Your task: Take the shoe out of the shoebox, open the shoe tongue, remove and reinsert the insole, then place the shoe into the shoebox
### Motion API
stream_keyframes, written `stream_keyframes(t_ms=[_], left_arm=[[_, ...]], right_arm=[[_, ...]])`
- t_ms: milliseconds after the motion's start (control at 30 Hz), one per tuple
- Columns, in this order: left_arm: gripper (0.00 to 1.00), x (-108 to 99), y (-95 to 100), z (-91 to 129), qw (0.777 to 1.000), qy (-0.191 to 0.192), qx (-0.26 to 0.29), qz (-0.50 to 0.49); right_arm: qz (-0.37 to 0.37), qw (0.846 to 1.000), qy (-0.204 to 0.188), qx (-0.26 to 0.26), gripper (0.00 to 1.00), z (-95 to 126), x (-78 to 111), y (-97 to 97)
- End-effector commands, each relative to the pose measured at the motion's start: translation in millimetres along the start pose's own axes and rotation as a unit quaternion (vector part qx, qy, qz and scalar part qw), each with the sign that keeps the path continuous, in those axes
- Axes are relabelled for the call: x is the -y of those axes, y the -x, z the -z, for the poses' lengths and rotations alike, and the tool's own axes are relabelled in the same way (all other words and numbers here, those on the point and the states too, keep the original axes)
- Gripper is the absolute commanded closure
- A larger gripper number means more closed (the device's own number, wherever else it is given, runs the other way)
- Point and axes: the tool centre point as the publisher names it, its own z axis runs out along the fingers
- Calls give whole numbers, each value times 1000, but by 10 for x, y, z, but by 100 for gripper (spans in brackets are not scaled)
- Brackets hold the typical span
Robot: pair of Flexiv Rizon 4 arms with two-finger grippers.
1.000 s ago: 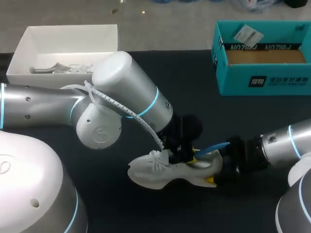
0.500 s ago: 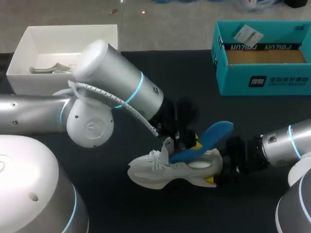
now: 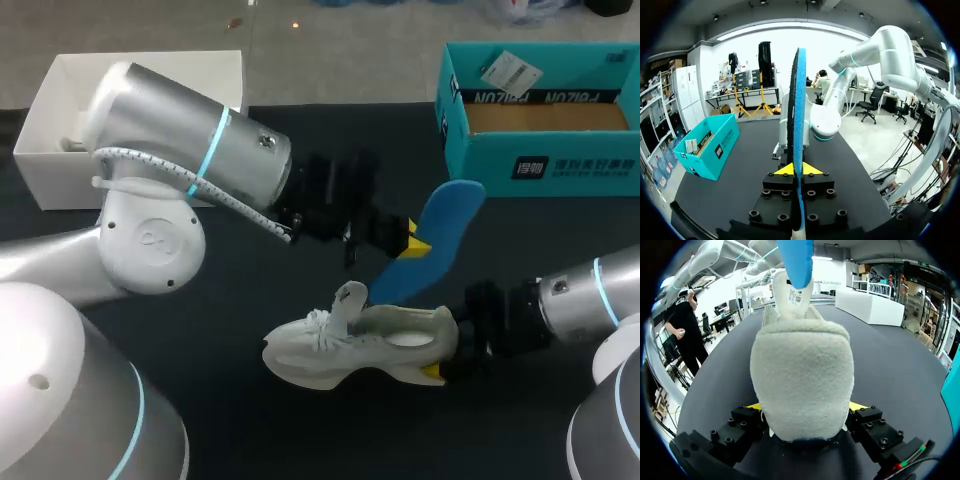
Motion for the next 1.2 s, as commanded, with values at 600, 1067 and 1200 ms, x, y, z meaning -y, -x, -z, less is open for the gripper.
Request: stream_keyframes(t_ms=[600, 1067, 1200], left_arm=[[100, 583, -32, 347, 990, -87, -91, -66], [100, 902, -550, 603, 972, -186, -42, 137], [100, 999, -757, 638, 963, -197, -59, 175]], right_arm=[[0, 1000, -1, 1, 100, 6, -8, -7], [0, 1000, -1, 1, 100, 6, -8, -7], [0, 1000, -1, 1, 100, 6, -8, -7]])
